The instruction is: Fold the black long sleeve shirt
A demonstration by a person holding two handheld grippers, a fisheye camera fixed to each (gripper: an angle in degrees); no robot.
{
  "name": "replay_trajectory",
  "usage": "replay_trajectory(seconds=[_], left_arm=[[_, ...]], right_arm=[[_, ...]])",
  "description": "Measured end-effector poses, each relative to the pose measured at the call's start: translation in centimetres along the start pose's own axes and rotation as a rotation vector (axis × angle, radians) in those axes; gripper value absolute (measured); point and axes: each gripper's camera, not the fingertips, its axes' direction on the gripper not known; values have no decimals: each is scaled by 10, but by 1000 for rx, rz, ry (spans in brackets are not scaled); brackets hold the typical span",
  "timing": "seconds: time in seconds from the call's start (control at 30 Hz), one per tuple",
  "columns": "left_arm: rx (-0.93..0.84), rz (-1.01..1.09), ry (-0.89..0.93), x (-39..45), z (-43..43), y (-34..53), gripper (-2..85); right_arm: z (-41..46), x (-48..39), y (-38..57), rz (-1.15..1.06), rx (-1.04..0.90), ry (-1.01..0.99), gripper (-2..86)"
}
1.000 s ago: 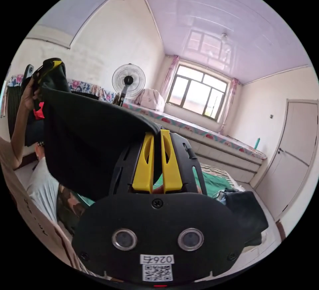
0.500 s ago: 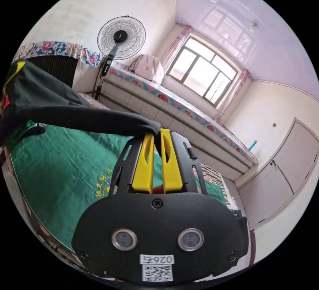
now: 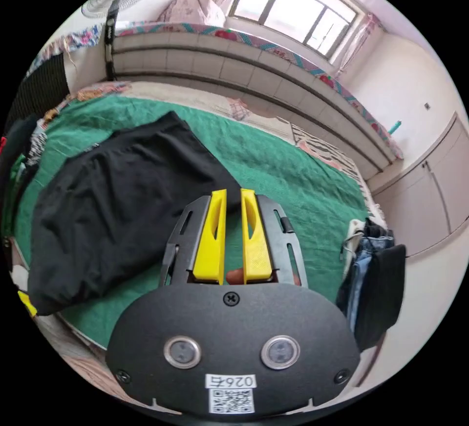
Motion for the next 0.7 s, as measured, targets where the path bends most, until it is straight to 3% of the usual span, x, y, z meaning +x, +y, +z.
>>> replay_trajectory(seconds=[0.13,0.2,0.23,0.37,0.5,0.6,0.7], left_arm=[[28,323,-125,102,-17,0,0],[25,428,-264,137,-16,-5,4],[40,480,-421,153,-13,-15,12],[6,499,-922,161,23,-95,175],[-213,376,-925,127,78,-177,166],[-381,291,-889,88,129,-221,6],[-390,310,-853,92,140,-231,-3]], right_arm=[[-7,-15,17,1,81,-324,36],[4,-36,20,-32,73,-415,37],[14,-52,20,-50,56,-468,39],[59,-102,20,-53,-1,-524,47],[92,-128,12,-26,4,-504,65],[129,-143,-2,7,-2,-475,96],[187,-163,-5,-16,-156,-461,71]])
